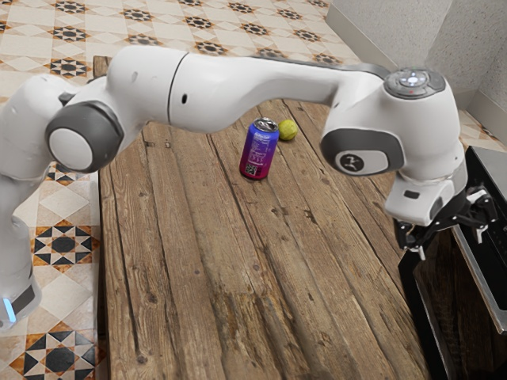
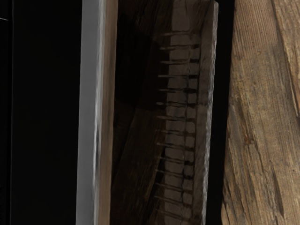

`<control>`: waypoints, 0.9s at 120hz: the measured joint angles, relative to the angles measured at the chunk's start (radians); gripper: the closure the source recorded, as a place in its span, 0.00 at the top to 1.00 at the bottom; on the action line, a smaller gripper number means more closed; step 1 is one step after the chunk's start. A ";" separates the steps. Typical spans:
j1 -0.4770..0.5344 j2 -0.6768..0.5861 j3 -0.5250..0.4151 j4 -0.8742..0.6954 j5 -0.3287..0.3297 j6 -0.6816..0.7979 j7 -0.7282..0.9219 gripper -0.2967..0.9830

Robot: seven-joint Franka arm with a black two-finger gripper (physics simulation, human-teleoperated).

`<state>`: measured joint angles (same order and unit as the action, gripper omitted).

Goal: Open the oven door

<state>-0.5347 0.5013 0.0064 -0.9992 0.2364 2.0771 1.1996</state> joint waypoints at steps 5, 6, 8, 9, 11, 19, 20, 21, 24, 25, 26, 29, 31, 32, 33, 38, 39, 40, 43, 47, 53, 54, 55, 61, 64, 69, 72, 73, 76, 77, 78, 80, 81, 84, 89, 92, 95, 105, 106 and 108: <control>0.001 0.003 0.000 0.002 0.000 0.001 0.001 0.77; 0.001 0.004 0.001 0.002 0.000 0.002 0.001 0.77; 0.002 0.005 0.001 0.002 0.000 0.002 0.002 0.77; 0.002 0.005 0.003 0.002 0.000 0.002 0.002 0.77; 0.002 0.007 0.008 0.002 0.000 0.003 0.002 0.77; 0.004 0.011 0.021 0.002 0.000 0.004 0.001 0.77; 0.004 0.011 0.022 0.001 0.000 0.004 0.001 0.77; 0.004 0.012 0.023 0.001 0.000 0.004 0.001 0.77; 0.004 0.014 0.024 0.001 0.000 0.005 0.001 0.77; 0.004 0.014 0.025 0.000 0.000 0.005 0.001 0.77; 0.004 0.015 0.025 0.000 0.000 0.006 0.001 0.77; 0.004 0.017 0.026 -0.001 0.000 0.006 0.000 0.77; 0.004 0.019 0.026 -0.002 0.000 0.007 0.000 0.77; 0.004 0.020 0.026 -0.002 0.000 0.008 0.000 0.77; 0.004 0.021 0.026 -0.003 0.000 0.008 0.000 0.77; 0.004 0.024 0.026 -0.004 0.000 0.010 0.000 0.77; 0.004 0.024 0.026 -0.005 0.000 0.011 0.000 0.77; 0.004 0.025 0.026 -0.005 0.000 0.011 0.000 0.77; 0.004 0.027 0.026 -0.005 0.000 0.012 0.000 0.77; 0.004 0.030 0.026 -0.006 -0.001 0.014 -0.001 0.77; 0.004 0.033 0.026 -0.007 -0.001 0.017 -0.001 0.77; 0.004 0.034 0.026 -0.007 -0.001 0.017 -0.001 0.77; 0.004 0.034 0.026 -0.007 -0.001 0.018 -0.001 0.77; 0.004 0.037 0.026 -0.008 -0.001 0.021 -0.001 0.77; 0.005 0.039 0.026 -0.008 -0.001 0.024 -0.001 0.77; 0.007 0.040 0.026 -0.008 -0.001 0.030 -0.002 0.77; 0.008 0.041 0.026 -0.008 -0.002 0.032 -0.002 0.77; 0.009 0.042 0.026 -0.008 -0.002 0.033 -0.002 0.77; 0.011 0.044 0.026 -0.008 -0.003 0.036 -0.002 0.77; 0.012 0.044 0.026 -0.008 -0.003 0.037 -0.002 0.77; 0.013 0.045 0.025 -0.008 -0.003 0.038 -0.002 0.77; 0.014 0.046 0.025 -0.008 -0.004 0.039 -0.002 0.77; 0.015 0.047 0.025 -0.008 -0.004 0.040 -0.002 0.77; 0.016 0.048 0.025 -0.009 -0.004 0.042 -0.002 0.77; 0.017 0.051 0.025 -0.016 -0.006 0.046 -0.002 0.77; 0.018 0.052 0.024 -0.019 -0.006 0.048 -0.003 0.78; 0.019 0.053 0.024 -0.023 -0.007 0.051 -0.003 0.78; 0.019 0.053 0.023 -0.033 -0.010 0.058 -0.004 0.78; 0.019 0.053 0.023 -0.035 -0.011 0.058 -0.004 0.78; 0.019 0.052 0.023 -0.037 -0.013 0.059 -0.004 0.77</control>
<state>-0.5154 0.5538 0.0295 -1.0366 0.2237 2.1364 1.1953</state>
